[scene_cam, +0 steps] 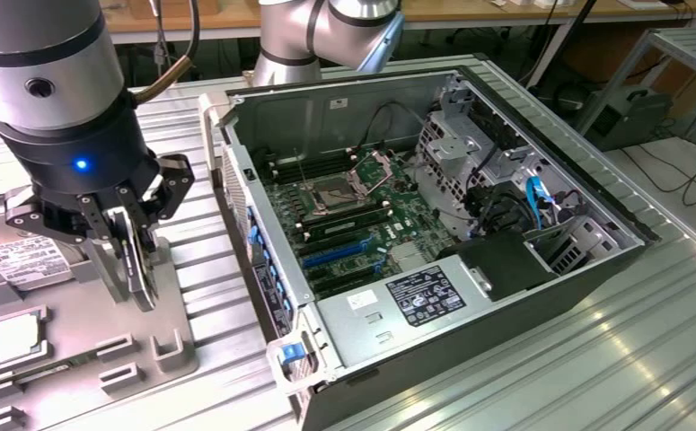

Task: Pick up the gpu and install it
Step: 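Pick up the gpu and move the gpu toward the slot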

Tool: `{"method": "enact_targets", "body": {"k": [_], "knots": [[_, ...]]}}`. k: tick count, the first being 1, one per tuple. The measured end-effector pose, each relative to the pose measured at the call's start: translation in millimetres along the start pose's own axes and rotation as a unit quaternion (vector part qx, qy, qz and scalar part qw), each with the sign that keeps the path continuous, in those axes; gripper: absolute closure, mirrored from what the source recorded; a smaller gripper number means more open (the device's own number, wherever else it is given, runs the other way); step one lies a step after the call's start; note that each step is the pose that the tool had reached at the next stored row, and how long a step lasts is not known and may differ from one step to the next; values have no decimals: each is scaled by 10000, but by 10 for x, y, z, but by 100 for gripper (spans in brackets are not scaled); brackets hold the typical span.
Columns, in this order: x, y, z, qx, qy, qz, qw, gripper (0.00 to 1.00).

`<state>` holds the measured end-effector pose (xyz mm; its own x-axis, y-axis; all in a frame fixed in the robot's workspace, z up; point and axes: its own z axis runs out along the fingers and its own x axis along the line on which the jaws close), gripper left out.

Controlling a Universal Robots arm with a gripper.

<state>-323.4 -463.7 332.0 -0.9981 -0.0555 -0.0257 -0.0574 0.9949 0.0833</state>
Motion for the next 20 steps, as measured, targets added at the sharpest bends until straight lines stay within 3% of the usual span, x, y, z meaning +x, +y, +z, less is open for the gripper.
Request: {"method": "enact_targets", "body": {"k": [20], "knots": [[-1,4,-53,0,0,0,10000,72]]}}
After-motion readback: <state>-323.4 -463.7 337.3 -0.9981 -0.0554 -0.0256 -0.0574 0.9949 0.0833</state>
